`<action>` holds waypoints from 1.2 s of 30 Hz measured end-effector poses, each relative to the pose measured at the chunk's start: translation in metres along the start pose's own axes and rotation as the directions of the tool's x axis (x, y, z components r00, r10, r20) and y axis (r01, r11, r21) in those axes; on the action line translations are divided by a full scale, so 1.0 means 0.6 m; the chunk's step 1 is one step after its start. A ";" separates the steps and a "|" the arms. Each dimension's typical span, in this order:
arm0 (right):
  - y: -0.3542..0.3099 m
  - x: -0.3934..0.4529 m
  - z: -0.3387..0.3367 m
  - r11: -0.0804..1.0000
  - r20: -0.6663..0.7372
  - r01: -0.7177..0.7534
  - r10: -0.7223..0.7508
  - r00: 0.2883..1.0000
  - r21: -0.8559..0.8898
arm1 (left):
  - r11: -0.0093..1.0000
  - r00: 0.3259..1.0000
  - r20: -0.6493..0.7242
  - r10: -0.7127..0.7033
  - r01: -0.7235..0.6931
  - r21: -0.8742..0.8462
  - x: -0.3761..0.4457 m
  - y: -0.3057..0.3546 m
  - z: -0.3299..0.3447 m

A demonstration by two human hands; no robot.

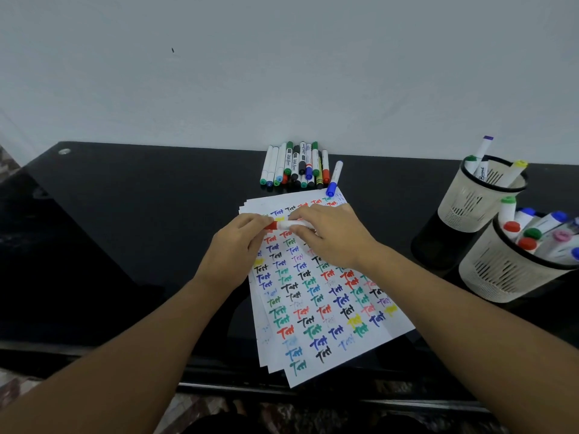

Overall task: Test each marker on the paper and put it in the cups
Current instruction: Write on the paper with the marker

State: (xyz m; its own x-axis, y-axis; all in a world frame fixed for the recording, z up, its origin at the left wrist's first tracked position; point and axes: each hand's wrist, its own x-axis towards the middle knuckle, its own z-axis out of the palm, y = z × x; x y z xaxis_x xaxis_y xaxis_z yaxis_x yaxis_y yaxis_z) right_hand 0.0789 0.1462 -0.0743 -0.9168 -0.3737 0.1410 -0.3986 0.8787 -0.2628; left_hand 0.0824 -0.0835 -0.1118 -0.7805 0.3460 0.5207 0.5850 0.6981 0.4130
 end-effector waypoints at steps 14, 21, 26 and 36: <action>-0.018 0.003 -0.011 0.992 0.053 0.110 -0.107 0.993 -0.061 | 0.988 0.989 0.051 -0.141 0.144 -0.060 -0.002 0.014 -0.002; -0.013 -0.001 -0.008 0.991 0.041 0.020 -0.026 0.999 0.134 | 0.950 0.949 0.108 -0.297 0.305 -0.070 0.008 0.018 -0.005; -0.005 -0.008 -0.022 0.993 0.077 -0.024 0.015 0.997 0.118 | 0.959 0.935 0.241 -0.261 0.224 0.171 0.015 0.005 0.006; 0.003 -0.025 -0.017 0.981 0.073 -0.117 0.107 0.992 0.157 | 0.953 0.923 0.272 -0.273 0.222 0.205 0.018 0.004 0.006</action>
State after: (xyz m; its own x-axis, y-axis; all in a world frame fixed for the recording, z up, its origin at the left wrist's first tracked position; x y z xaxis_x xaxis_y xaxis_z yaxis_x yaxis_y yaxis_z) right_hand 0.0921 0.1564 -0.0674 -0.9535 -0.2984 0.0425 -0.2876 0.8586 -0.4243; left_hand 0.0747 -0.0758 -0.1077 -0.9399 0.2994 0.1645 0.3396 0.8704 0.3563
